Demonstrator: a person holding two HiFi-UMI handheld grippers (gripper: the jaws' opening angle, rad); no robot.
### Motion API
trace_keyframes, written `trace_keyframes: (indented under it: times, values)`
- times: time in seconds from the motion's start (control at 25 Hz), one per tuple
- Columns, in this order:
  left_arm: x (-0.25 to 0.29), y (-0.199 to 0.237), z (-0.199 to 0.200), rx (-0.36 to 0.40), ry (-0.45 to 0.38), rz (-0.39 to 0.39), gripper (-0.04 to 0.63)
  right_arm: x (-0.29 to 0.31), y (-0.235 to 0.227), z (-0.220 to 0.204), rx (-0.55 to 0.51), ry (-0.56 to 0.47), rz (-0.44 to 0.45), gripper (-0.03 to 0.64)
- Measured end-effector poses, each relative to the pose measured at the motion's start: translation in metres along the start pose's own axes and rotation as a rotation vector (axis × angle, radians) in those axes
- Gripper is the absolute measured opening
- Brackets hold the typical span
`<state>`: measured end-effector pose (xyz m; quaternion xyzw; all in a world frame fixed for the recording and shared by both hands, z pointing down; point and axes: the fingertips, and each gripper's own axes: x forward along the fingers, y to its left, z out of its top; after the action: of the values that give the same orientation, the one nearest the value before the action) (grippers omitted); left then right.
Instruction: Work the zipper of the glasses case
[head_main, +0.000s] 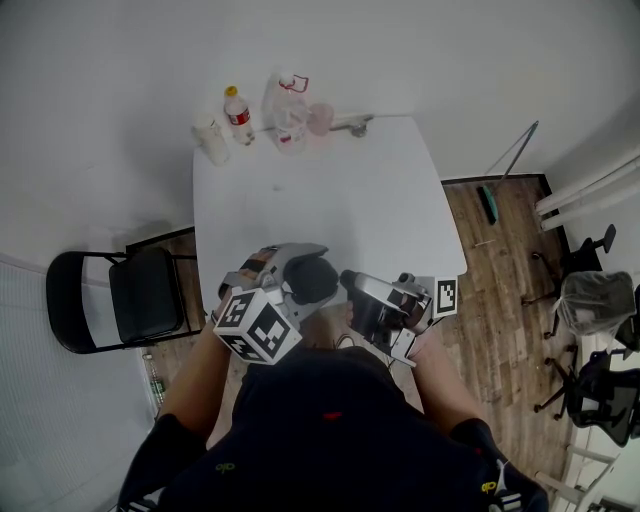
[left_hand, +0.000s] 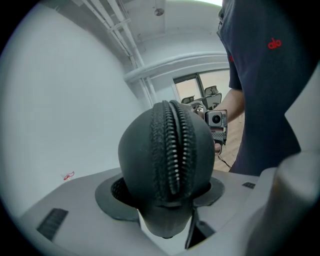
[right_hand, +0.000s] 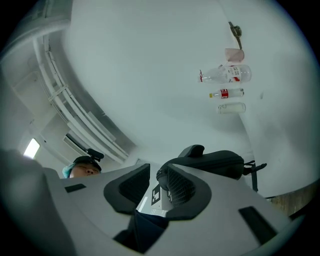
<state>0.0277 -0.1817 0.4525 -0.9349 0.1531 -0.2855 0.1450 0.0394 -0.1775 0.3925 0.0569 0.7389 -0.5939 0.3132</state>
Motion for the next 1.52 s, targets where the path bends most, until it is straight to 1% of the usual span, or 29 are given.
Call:
trace_keyframes:
  times: [0.08, 0.24, 0.44, 0.56, 0.64, 0.72, 0.8, 1.0, 1.08, 1.2, 1.4, 1.52]
  values:
    - [-0.001, 0.001, 0.0, -0.008, 0.0, 0.005, 0.272, 0.0, 0.0, -0.001, -0.002, 0.003, -0.003, 0.11]
    - [-0.002, 0.001, -0.001, -0.003, 0.008, 0.008, 0.272, 0.001, -0.001, -0.004, -0.015, 0.009, -0.03, 0.069]
    - [0.0, 0.0, -0.004, 0.006, 0.015, 0.005, 0.272, 0.006, -0.001, -0.005, -0.027, 0.028, -0.029, 0.066]
    - [0.001, -0.001, -0.002, -0.002, 0.016, 0.006, 0.272, 0.006, -0.001, -0.008, -0.067, 0.042, -0.065, 0.035]
    - [0.001, 0.001, -0.003, -0.003, 0.022, 0.012, 0.272, 0.005, -0.002, -0.006, -0.114, 0.046, -0.105, 0.024]
    - [0.001, 0.005, -0.004, -0.007, 0.028, 0.026, 0.272, 0.004, -0.002, -0.003, -0.19, 0.062, -0.168, 0.021]
    - [0.001, 0.01, -0.006, -0.005, 0.037, 0.048, 0.272, 0.006, -0.001, -0.001, -0.298, 0.102, -0.241, 0.021]
    - [0.004, 0.016, -0.012, 0.016, 0.077, 0.081, 0.27, 0.021, 0.007, -0.009, -0.594, 0.258, -0.391, 0.021]
    - [0.005, 0.018, -0.016, 0.027, 0.104, 0.094, 0.27, 0.027, 0.007, -0.016, -0.707, 0.329, -0.447, 0.021]
    - [0.007, 0.023, -0.024, 0.02, 0.153, 0.116, 0.268, 0.034, 0.004, -0.019, -0.855, 0.405, -0.54, 0.021]
    - [0.013, 0.025, -0.038, 0.012, 0.254, 0.138, 0.268, 0.039, -0.006, -0.023, -1.039, 0.519, -0.667, 0.021]
    - [0.016, 0.026, -0.044, 0.003, 0.292, 0.132, 0.268, 0.042, -0.014, -0.025, -1.095, 0.581, -0.707, 0.021]
